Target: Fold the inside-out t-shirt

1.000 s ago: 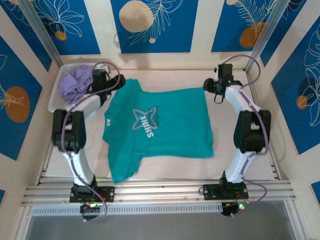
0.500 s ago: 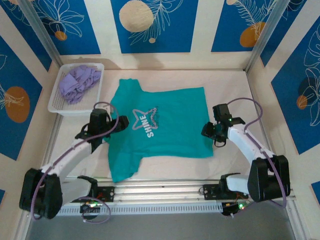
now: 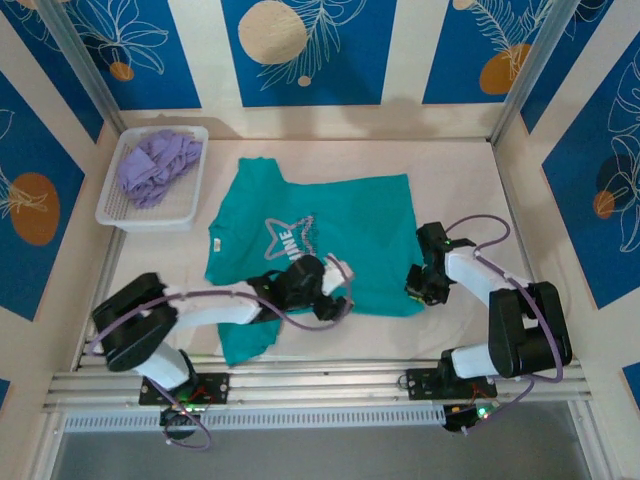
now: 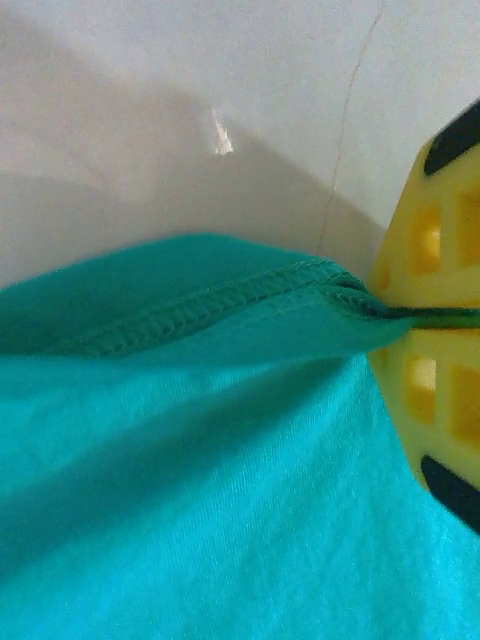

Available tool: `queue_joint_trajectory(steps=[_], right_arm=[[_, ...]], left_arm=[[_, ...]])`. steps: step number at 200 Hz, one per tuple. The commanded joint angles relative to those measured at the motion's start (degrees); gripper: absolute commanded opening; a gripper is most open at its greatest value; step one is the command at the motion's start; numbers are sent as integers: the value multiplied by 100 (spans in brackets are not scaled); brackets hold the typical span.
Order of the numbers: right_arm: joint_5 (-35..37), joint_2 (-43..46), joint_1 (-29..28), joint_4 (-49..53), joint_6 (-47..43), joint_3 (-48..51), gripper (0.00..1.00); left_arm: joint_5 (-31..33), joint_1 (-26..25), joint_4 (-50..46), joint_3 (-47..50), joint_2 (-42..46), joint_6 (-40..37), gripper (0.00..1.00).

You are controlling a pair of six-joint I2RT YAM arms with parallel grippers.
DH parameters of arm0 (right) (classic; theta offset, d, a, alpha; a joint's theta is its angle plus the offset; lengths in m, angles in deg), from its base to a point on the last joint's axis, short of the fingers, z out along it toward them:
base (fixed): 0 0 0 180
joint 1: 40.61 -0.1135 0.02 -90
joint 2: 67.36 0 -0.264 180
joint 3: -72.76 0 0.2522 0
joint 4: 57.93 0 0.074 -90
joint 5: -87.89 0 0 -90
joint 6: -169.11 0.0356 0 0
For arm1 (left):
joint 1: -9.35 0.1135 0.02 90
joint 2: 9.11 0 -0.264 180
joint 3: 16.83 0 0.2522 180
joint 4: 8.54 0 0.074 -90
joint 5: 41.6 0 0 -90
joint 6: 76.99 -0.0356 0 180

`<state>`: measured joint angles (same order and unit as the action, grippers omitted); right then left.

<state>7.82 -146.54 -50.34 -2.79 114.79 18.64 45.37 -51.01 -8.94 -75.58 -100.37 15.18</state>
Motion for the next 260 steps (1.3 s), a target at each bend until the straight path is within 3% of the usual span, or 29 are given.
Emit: queue_joint_trajectory(steps=[1, 52, 92, 120, 150, 173, 210, 260], right_arm=[[-576, 163, 82, 12, -315, -275, 8], [-2197, 317, 611, 0, -630, -462, 8], [-3334, 244, 1114, -377, -517, -336, 8], [-3678, 110, 1246, -599, -396, -328, 8], [-3578, -70, 1251, -636, -433, -415, 9], [-2962, -115, 1117, -578, -582, -623, 15], [-2285, -211, 729, -645, -895, -983, 28], [-1758, 703, 158, -1060, -1019, -529, 42]], left_arm=[[-306, -342, 1214, -367, -744, -1507, 67], [-88, -565, 2087, -1221, -2208, -1840, 66], [-37, -600, 2781, -1441, -2766, -1674, 57], [190, -626, 3077, -1512, -2926, -1555, 52], [847, -613, 3572, -1294, -2872, -1371, 28], [621, -460, 3840, -825, -2579, -975, 0], [-316, -35, 3544, -525, -2329, 81, 0], [-1196, 417, 3751, -259, -2232, 1346, 0]])
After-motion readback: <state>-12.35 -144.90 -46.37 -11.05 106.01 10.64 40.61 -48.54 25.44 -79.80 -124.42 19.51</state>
